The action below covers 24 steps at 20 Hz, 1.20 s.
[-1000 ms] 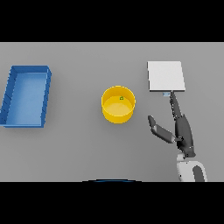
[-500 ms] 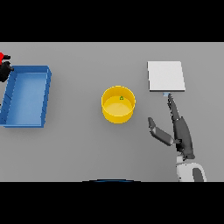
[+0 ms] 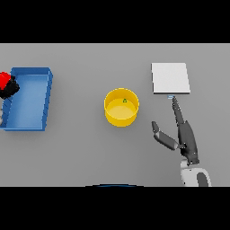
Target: Pick up the red beaker and tilt it to pour out 1 green nut into yellow bowl. Pick up the yellow bowl and place it on the metallic measuring scale.
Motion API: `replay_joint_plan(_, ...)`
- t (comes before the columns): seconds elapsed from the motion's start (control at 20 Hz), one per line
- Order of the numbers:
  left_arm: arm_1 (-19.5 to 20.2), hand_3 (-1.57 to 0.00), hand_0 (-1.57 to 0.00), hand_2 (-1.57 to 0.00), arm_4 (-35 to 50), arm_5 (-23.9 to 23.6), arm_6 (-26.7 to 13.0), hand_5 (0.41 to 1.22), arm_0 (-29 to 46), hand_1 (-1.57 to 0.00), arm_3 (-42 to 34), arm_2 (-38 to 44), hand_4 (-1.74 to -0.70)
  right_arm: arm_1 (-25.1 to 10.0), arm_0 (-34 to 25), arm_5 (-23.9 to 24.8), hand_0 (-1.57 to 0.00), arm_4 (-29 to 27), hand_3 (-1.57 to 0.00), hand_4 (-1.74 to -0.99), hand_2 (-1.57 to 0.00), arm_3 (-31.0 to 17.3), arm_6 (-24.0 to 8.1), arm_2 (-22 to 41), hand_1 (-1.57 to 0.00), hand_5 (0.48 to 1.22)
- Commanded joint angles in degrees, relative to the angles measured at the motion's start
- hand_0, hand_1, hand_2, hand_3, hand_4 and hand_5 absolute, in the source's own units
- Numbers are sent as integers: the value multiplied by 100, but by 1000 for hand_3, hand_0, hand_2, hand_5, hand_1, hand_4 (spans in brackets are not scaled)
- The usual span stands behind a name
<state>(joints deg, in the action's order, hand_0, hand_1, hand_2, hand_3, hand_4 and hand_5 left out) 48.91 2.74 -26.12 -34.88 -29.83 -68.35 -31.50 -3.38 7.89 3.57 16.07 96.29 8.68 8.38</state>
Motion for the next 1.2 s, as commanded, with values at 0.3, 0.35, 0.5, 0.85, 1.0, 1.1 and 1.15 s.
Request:
replay_joint_plan(0.3, 436, -369, -477, -392, 716, 1446, 104, 710, 117, -386, -443, -29, -878, 24, 90, 28, 1, 18, 1, -1184, 1, 173, -53, 32, 1, 667)
replay_joint_plan(0.35, 434, -295, -381, -313, 752, 1461, 76, 698, 155, -309, -479, -33, -851, 13, 134, -19, 1, -31, 1, -1187, 1, 145, -18, 27, 1, 667)
replay_joint_plan(0.5, 367, -151, -195, -160, 756, 1466, 129, 679, 85, -158, -397, -18, -802, 29, 135, -25, 1, 31, 1, -1188, 1, 187, -82, 86, 1, 668)
replay_joint_plan(0.85, 288, -31, -40, -33, 803, 1227, 584, 674, 75, -32, -363, 159, -781, -134, -100, -78, 1, 386, 1, -1175, 1, 230, -419, 225, 1, 677)
replay_joint_plan(1.0, 170, -15, -20, -16, 814, 1209, 556, 693, 41, -16, -295, 129, -779, -474, -462, -418, 1, 571, 1, -1202, 1, 147, -298, 369, 1, 709)
replay_joint_plan(1.1, 145, -9, -12, -10, 826, 1191, 574, 704, 24, -10, -266, 142, -786, -698, -837, -666, 1, 747, 1, -1234, 1, 46, -466, 478, 1, 707)
replay_joint_plan(1.15, 116, -7, -10, -8, 820, 1186, 574, 707, 5, -8, -238, 134, -790, -807, -1023, -796, 1, 898, 1, -1255, 1, -19, -628, 575, 1, 700)
